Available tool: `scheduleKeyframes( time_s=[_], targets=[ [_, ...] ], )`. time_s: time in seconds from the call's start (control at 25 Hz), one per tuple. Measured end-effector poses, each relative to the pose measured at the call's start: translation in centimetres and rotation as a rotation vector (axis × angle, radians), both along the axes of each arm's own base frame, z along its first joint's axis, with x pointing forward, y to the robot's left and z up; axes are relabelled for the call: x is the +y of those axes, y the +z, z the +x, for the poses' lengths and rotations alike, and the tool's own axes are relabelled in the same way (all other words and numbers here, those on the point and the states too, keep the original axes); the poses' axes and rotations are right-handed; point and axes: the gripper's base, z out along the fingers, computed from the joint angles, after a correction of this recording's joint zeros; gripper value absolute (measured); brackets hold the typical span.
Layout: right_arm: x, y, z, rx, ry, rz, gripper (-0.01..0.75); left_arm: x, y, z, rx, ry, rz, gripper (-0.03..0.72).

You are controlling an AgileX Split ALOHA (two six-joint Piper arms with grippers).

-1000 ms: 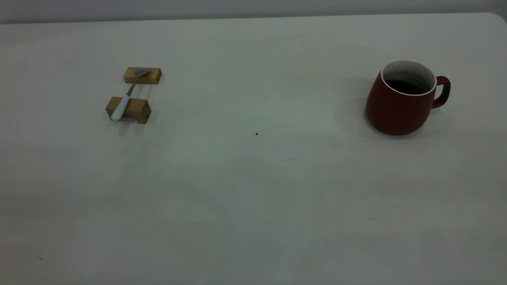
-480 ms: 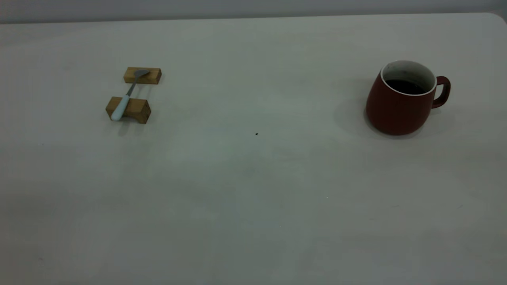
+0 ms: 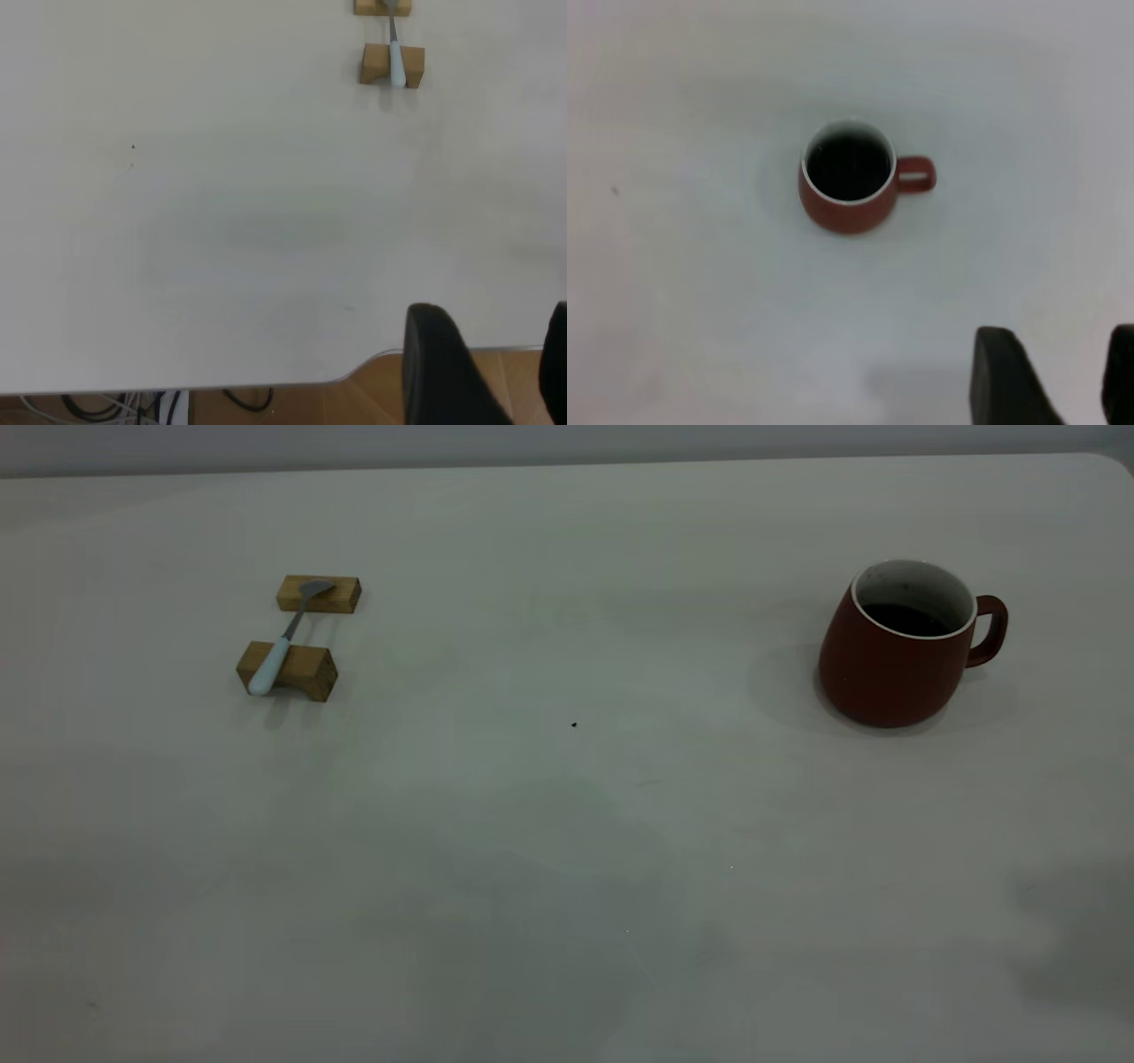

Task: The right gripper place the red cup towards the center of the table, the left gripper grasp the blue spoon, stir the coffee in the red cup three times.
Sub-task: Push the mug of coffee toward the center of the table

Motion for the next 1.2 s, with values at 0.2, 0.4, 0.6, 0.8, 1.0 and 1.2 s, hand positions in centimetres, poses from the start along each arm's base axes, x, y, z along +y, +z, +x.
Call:
scheduleKeyframes(
  time_s=[0.2, 0.4, 0.6, 0.8, 1.0, 1.2],
  targets=[
    [0.4, -3.9, 7.1, 0.156, 0.119, -0.119, 0.512, 0.0, 0.0, 0.0, 0.0, 0.001, -0.001, 0.355],
    [0.4, -9.1, 11.3, 0.243, 0.414, -0.348, 0.637, 0.0, 0.0, 0.0, 0.0, 0.001, -0.002, 0.355],
    [0.5, -13.1, 13.8, 0.253, 0.566, -0.454, 0.647, 0.0, 0.0, 0.0, 0.0, 0.001, -0.002, 0.355],
    [0.6, -17.0, 16.6, 0.311, 0.697, -0.514, 0.647, 0.0, 0.0, 0.0, 0.0, 0.001, -0.002, 0.355],
    [0.8, -19.8, 19.7, 0.357, 0.819, -0.559, 0.647, 0.0, 0.0, 0.0, 0.0, 0.001, -0.002, 0.355],
    [1.0, -22.1, 22.1, 0.389, 0.932, -0.597, 0.647, 0.0, 0.0, 0.0, 0.0, 0.001, -0.002, 0.355]
  ],
)
